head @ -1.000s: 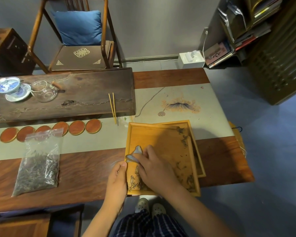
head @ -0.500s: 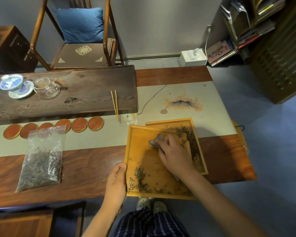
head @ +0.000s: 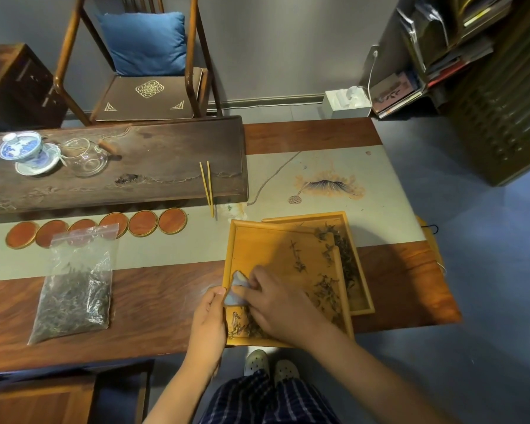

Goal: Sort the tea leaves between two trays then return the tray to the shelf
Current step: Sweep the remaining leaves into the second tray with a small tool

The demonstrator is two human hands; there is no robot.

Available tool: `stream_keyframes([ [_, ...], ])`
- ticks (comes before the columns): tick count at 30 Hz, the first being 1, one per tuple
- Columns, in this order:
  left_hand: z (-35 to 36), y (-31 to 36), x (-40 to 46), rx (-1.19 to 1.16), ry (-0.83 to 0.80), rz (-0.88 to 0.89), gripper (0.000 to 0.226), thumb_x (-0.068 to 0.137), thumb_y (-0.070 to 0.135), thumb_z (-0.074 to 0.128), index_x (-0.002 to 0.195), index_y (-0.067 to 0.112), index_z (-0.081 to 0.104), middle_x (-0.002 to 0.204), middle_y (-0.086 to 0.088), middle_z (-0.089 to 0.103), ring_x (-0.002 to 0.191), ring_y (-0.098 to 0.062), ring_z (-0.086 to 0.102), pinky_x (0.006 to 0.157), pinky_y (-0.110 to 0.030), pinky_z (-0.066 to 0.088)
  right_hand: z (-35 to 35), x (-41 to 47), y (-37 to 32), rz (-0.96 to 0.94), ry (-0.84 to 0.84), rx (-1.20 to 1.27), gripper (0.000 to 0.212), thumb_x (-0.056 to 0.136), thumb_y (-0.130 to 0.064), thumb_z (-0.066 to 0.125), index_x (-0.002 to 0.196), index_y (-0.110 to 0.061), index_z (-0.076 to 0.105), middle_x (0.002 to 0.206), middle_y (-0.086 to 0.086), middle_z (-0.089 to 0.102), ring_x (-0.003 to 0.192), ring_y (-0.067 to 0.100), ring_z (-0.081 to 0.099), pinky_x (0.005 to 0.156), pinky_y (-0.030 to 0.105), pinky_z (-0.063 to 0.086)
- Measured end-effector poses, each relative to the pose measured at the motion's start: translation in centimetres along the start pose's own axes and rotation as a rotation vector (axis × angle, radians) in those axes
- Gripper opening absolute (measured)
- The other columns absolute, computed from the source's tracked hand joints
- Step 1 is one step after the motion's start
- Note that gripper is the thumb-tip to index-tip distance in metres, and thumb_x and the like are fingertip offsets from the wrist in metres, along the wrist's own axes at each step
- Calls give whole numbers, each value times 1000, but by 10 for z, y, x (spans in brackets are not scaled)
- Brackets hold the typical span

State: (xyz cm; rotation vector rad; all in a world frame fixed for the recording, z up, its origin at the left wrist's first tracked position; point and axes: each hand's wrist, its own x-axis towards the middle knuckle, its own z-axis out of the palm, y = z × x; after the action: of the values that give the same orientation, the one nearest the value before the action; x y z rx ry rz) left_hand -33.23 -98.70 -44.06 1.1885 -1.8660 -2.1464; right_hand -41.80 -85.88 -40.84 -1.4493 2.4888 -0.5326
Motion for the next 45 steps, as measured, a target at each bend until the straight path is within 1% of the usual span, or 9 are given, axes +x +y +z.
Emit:
stream_keyframes([
  [4,-1,-2,3,14,-3,22,29,101,18,40,94,18,69,92,-10,72,85,-25,66,79,-39,51,3,5,3,35,-1,-34,18,89,-18,53,104,-9,58,95,8,44,81,21,47,48,28,37],
  [8,1,-2,0,58,-44,62,31,102,20,40,91,14,69,84,-7,72,80,-19,65,72,-27,50,2,12,11,113,29,-52,29,92,-18,50,121,-13,53,101,9,43,85,22,46,51,28,38],
  [12,1,-1,-2,87,-60,68,34,102,22,40,86,20,70,83,-3,72,78,-14,67,67,-18,48,-1,15,26,225,87,-68,28,93,-18,48,121,-15,53,103,9,44,86,22,49,54,27,38],
  [16,-2,0,-1,107,-58,63,35,102,23,40,85,21,70,83,-3,72,79,-16,67,74,-30,47,0,10,48,360,126,-91,35,94,-18,47,129,-16,51,106,8,44,88,20,49,63,31,48],
  [23,-4,-2,-3,124,-46,45,39,102,25,40,80,30,72,86,-2,73,80,-12,67,79,-32,48,-4,-5,70,487,155,-133,38,95,-20,46,132,-17,51,102,4,41,85,15,46,55,25,39],
  [30,5,2,1,66,-15,59,32,102,24,39,90,15,66,74,0,70,67,-9,64,60,-19,49,-12,1,5,159,284,-139,23,86,-17,60,110,-16,61,87,6,50,66,17,50,41,24,40],
  [34,6,7,0,-5,-32,66,30,99,6,36,100,14,65,73,3,75,61,-6,69,50,-13,50,0,2,-16,65,238,-284,29,87,-17,48,112,-18,64,86,2,53,67,15,50,41,24,37],
  [40,4,4,4,-33,-24,26,27,100,10,38,103,10,65,77,-3,75,65,-12,70,53,-17,52,11,2,-12,85,226,-286,35,77,-21,70,111,-18,67,84,0,57,67,13,53,39,21,38],
  [45,4,1,4,54,-7,58,31,102,22,39,89,15,67,73,2,69,68,-12,62,64,-26,48,11,-1,3,163,211,-199,31,82,-18,67,112,-16,61,88,4,53,69,15,52,39,22,41],
])
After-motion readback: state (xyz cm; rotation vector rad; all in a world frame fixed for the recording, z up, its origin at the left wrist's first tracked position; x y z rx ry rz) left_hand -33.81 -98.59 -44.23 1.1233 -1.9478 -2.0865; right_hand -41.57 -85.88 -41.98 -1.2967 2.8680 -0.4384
